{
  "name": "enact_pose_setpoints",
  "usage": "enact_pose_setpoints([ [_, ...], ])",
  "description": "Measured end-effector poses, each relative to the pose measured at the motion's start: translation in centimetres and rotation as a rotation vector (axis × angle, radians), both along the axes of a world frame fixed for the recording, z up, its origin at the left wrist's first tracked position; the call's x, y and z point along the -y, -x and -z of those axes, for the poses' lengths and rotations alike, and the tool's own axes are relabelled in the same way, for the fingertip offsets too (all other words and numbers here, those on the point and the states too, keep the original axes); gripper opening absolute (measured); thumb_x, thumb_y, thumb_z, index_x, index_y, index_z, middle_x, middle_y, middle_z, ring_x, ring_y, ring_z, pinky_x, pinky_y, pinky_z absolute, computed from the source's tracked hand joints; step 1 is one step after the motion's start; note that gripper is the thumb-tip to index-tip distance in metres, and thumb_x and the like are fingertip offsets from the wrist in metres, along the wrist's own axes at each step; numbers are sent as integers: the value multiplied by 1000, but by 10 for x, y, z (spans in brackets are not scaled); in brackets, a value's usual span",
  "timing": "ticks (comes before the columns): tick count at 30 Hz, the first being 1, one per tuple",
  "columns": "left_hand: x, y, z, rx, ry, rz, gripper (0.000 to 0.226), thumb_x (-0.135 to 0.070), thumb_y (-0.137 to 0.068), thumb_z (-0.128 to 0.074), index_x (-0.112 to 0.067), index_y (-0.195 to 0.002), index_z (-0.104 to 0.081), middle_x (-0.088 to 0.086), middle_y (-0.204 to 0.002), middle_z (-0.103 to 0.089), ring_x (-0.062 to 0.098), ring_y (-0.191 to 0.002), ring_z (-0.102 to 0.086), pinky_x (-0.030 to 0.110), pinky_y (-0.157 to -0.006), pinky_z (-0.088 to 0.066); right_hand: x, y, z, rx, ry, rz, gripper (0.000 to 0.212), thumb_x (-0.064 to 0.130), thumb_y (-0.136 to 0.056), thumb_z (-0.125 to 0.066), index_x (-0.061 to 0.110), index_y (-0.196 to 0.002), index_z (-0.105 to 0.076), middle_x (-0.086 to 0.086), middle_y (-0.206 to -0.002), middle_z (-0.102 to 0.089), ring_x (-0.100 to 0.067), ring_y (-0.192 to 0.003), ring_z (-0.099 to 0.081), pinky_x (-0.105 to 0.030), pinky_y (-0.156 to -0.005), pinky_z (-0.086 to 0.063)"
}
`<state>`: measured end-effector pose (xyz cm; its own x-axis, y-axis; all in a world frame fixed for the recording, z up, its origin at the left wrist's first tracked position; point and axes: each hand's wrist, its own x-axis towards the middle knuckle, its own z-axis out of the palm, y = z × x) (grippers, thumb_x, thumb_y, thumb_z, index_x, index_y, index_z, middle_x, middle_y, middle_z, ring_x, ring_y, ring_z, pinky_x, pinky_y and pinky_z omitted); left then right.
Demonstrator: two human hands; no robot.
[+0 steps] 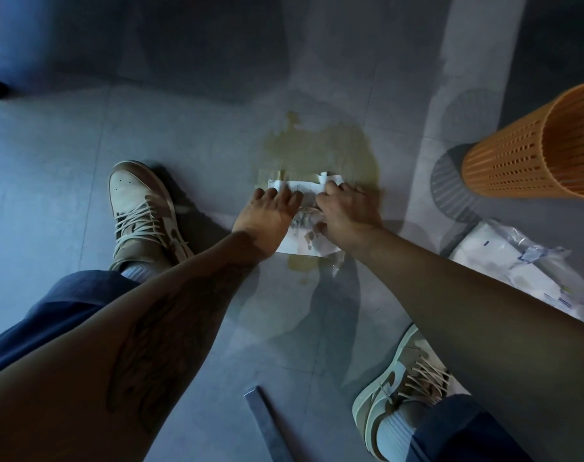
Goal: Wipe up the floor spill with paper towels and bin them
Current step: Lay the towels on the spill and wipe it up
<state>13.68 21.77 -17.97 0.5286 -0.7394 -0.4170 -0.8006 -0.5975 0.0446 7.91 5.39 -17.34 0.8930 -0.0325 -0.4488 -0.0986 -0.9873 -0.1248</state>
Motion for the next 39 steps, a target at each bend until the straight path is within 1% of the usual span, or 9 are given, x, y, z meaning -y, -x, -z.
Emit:
enact_pose_setpoints([
  [4, 1, 0, 2, -71, -27, 3, 49, -5, -87, -45, -12, -134, -52, 13, -127, -56, 32, -107, -58, 41, -96, -35, 1, 3, 1, 32, -16, -23, 37, 40, -82, -70, 23, -113, -60, 0, -114, -65, -25, -110, -59, -37, -94, -38],
  [8, 4, -5, -4, -73, -12, -31, 39, -10, -87, -48, -19, -122, -63, 7, -121, -58, 29, -106, -55, 40, -90, -38, 8, 3, -5, 8, -52, -47, 27, 36, -86, -66, 26, -111, -71, 2, -111, -67, -25, -110, -56, -34, -94, -37],
  [13, 2, -4, -17, -192, 106, -160, 29, -9, -84, -49, -23, -104, -65, 5, -113, -65, 30, -98, -62, 37, -81, -38, 20, 7, -19, -93, -235, 58, 19, 28, -87, -63, 28, -103, -73, 0, -102, -68, -26, -103, -60, -32, -86, -49],
  [20, 4, -10, -51, -372, 272, -564, 18, -18, -90, -50, -22, -99, -65, 6, -99, -71, 32, -84, -65, 33, -74, -49, 35, 0, -50, -28, -359, 294, 6, 30, -87, -65, 30, -93, -66, 5, -88, -66, -20, -83, -61, -28, -65, -43],
  [25, 16, -21, -65, -447, 319, -765, 24, -38, -80, -52, -25, -93, -69, 2, -93, -71, 26, -83, -67, 32, -73, -56, 41, -13, -61, 74, -296, 219, 8, 26, -85, -70, 24, -92, -74, 1, -101, -62, -23, -103, -52, -31, -81, -42],
  [29, 25, -17, -64, -382, 472, -914, 16, -34, -86, -57, -22, -91, -67, 3, -93, -69, 28, -80, -66, 35, -71, -56, 31, -10, -65, 250, -316, 301, 10, 22, -83, -69, 23, -93, -65, 2, -98, -64, -24, -87, -63, -33, -73, -49],
  [31, 29, -7, -63, -295, 638, -955, 10, -17, -89, -59, -13, -90, -67, 9, -97, -66, 28, -80, -64, 35, -70, -53, 23, -1, -61, 317, -353, 357, 13, 20, -82, -69, 22, -93, -62, 3, -98, -64, -24, -82, -65, -33, -70, -51],
  [35, 33, 17, -60, -275, 764, -1047, 15, -4, -89, -56, -11, -95, -68, 7, -101, -63, 25, -85, -64, 36, -76, -53, 5, 13, -48, 346, -499, 653, 14, 24, -83, -69, 28, -85, -56, 11, -90, -61, -15, -78, -61, -36, -70, -54],
  [39, 33, 28, -66, -226, 853, -891, 14, -8, -93, -55, -11, -99, -67, 0, -106, -61, 13, -88, -60, 26, -76, -52, -6, 19, -41, 418, -662, 814, 15, 17, -85, -71, 23, -81, -57, 10, -77, -60, -13, -70, -59, -38, -68, -54],
])
